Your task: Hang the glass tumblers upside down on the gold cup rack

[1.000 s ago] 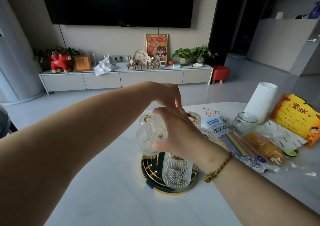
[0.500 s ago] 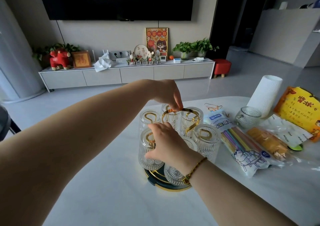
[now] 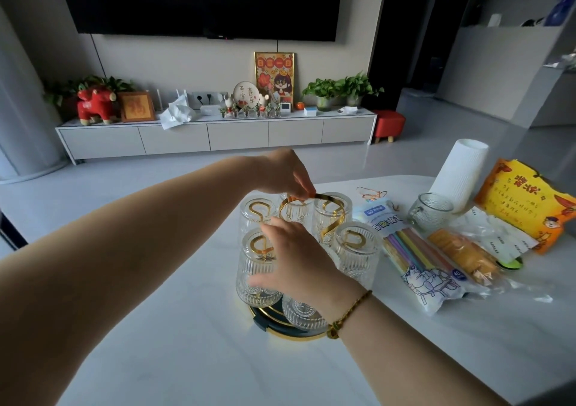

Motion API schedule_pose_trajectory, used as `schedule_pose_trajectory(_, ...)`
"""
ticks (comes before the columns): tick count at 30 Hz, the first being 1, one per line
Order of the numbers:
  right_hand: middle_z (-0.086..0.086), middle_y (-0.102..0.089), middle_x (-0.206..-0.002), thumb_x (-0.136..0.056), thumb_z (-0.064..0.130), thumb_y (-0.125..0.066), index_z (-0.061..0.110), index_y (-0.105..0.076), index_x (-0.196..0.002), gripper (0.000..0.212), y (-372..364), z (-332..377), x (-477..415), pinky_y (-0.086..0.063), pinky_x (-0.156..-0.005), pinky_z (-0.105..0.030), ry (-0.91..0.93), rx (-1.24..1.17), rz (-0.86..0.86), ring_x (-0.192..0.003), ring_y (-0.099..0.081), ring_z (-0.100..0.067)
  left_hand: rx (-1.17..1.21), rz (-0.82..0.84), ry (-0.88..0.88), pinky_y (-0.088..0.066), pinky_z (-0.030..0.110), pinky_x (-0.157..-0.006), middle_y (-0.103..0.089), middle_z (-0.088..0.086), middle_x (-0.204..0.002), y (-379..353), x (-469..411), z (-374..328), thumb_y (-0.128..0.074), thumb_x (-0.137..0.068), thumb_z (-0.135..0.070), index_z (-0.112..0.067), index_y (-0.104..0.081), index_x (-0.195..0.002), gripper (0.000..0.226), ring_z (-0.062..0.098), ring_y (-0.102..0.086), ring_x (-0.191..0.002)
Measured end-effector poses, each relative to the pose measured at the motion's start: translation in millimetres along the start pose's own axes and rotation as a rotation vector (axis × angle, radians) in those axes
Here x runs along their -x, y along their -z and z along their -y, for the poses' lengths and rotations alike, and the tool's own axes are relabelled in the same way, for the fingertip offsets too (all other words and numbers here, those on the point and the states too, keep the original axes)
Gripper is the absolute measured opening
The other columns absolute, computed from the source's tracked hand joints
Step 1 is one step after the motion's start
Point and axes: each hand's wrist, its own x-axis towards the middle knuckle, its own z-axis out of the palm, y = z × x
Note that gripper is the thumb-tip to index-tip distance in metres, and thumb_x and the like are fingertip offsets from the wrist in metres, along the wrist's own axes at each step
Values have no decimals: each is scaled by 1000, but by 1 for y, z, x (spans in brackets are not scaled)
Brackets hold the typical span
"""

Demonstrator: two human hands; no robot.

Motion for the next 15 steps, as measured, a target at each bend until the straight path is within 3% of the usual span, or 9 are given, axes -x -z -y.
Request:
schedule_pose_trajectory(4,-5,-44,-137,-82,30,-57,13,-36,-130,56,2,-7,25,-26,-106,-29,-3,-132,-173,-128,-31,-18,-51,-53,-38,-42,12,-57,-69,7,-102,-7,-1,5,-61,-80,-13,-14,-66,-100,21,13,-58,-81)
schedule_pose_trajectory(7,-7,-57,-124,-81,18,-59,10,-52,-119,39,-2,-14,51,-28,-101,-19,-32,-273,-392,-124,-42,-16,-40,-120,-42,-42,6,-50,-69,7,-88,-15,6,6,-58,-82,-12,-12,-64,-103,21,6,-57,-64)
schedule_pose_trajectory(10,-11,-65,-108,-75,9,-57,3,-62,-103,29,-19,-23,73,-33,-96,-15,-71,-316,-609,-112,-53,-19,-104,-273,-67,-48,25,-65,-70,12,-101,-31,13,6,-51,-87,-11,-11,-61,-107,23,17,-61,-77)
schedule_pose_trajectory(12,-7,-59,-110,-73,6,-54,2,-64,-98,27,-27,-26,84,-29,-96,-7,-84,-364,-667,-112,-50,-14,-80,-361,-47,-51,36,-79,-67,13,-112,-41,20,5,-46,-89,-9,-12,-58,-112,26,27,-62,-93)
schedule_pose_trajectory(15,-9,-52,-112,-71,2,-53,2,-65,-93,24,-37,-26,94,-25,-94,0,-116,-397,-743,-109,-43,-10,2,-545,-50,-45,32,-90,-61,11,-121,-61,42,11,-45,-88,-5,-11,-57,-112,27,28,-57,-108)
